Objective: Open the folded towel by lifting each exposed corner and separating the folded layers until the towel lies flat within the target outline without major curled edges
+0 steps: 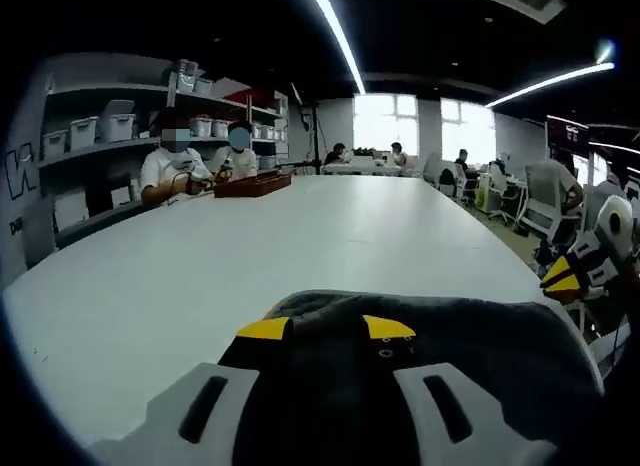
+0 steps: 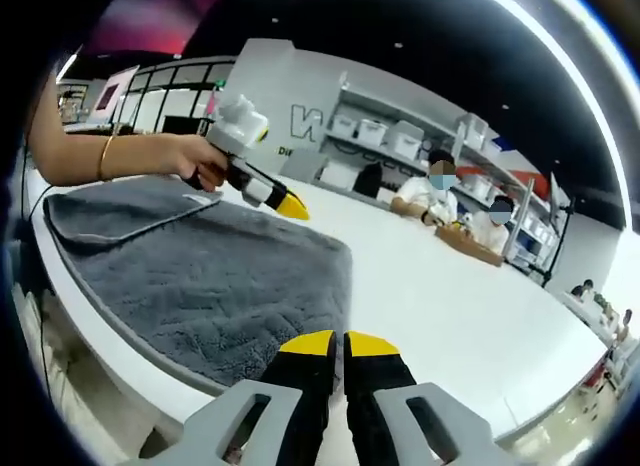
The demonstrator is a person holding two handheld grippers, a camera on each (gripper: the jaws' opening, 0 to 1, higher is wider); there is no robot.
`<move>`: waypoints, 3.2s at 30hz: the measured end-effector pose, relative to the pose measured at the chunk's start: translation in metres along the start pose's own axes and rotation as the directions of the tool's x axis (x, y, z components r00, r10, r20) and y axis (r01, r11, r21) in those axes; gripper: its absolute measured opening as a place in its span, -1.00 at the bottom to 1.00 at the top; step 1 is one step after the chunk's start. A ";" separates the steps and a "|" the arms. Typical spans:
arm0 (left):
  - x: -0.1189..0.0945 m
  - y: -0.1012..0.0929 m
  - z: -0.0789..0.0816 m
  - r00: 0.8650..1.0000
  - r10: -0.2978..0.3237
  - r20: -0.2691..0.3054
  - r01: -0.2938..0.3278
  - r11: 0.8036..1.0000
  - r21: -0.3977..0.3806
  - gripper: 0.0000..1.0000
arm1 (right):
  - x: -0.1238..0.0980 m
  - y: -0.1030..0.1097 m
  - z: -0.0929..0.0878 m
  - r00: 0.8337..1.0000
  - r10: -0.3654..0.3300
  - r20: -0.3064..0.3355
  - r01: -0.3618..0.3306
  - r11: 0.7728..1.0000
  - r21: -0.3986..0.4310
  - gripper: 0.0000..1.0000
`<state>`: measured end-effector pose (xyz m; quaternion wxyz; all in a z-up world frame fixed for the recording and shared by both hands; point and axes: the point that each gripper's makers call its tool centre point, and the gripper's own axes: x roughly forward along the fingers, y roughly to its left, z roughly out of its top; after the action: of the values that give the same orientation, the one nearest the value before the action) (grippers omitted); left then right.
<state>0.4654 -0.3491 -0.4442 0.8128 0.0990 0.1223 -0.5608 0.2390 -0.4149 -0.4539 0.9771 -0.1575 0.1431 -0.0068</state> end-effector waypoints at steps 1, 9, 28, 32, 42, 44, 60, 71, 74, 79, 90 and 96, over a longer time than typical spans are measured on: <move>-0.011 0.001 -0.005 1.000 0.004 -0.006 -0.004 1.000 -0.002 -0.44 | 0.001 0.000 0.001 1.000 0.003 0.006 -0.003 1.000 0.000 -1.00; -0.036 0.005 -0.007 0.999 0.031 0.014 -0.030 0.999 -0.028 -0.37 | 0.008 0.005 0.005 1.000 0.019 -0.001 -0.019 1.000 -0.003 -0.99; -0.112 -0.026 -0.013 0.998 0.051 0.031 -0.051 0.999 0.010 0.01 | 0.017 0.016 0.011 0.996 0.087 0.005 -0.087 0.996 -0.025 -0.82; -0.122 -0.032 -0.016 0.998 0.057 0.023 -0.057 0.998 0.018 0.03 | 0.017 0.020 0.015 0.996 0.093 0.017 -0.092 0.995 -0.032 -0.78; -0.147 -0.048 -0.020 0.997 0.073 0.031 -0.074 0.996 0.042 0.12 | 0.015 0.024 0.021 0.992 0.116 0.042 -0.117 0.993 -0.001 -0.64; -0.151 -0.055 -0.022 0.998 0.063 0.028 -0.064 0.997 0.044 0.15 | 0.014 0.024 0.024 0.992 0.118 0.047 -0.118 0.993 -0.001 -0.64; -0.186 -0.078 -0.043 0.996 0.091 -0.001 -0.090 0.990 0.111 0.23 | 0.023 0.041 0.049 0.982 0.177 0.070 -0.175 0.984 -0.036 -0.64; -0.196 -0.104 -0.061 0.995 0.096 -0.007 -0.095 0.991 0.091 0.19 | 0.028 0.054 0.068 0.976 0.199 0.085 -0.193 0.979 -0.071 -0.66; -0.198 -0.106 -0.065 0.997 0.079 -0.010 -0.078 0.995 0.066 0.19 | 0.029 0.056 0.071 0.975 0.203 0.086 -0.196 0.978 -0.077 -0.66; -0.203 -0.116 -0.063 0.997 0.083 -0.004 -0.082 0.993 0.085 0.19 | 0.030 0.058 0.072 0.975 0.205 0.084 -0.199 0.977 -0.082 -0.66; -0.207 -0.144 -0.070 0.991 0.129 -0.031 -0.121 0.972 0.203 0.15 | 0.031 0.065 0.071 0.974 0.214 0.077 -0.207 0.974 -0.091 -0.67; -0.208 -0.151 -0.074 0.990 0.133 -0.055 -0.115 0.960 0.255 0.13 | 0.029 0.066 0.071 0.973 0.215 0.080 -0.208 0.974 -0.089 -0.67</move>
<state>0.2464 -0.1954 -0.4536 0.8224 0.2285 0.0728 -0.5159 0.2844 -0.3323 -0.4180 0.9706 -0.1804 0.1156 0.1101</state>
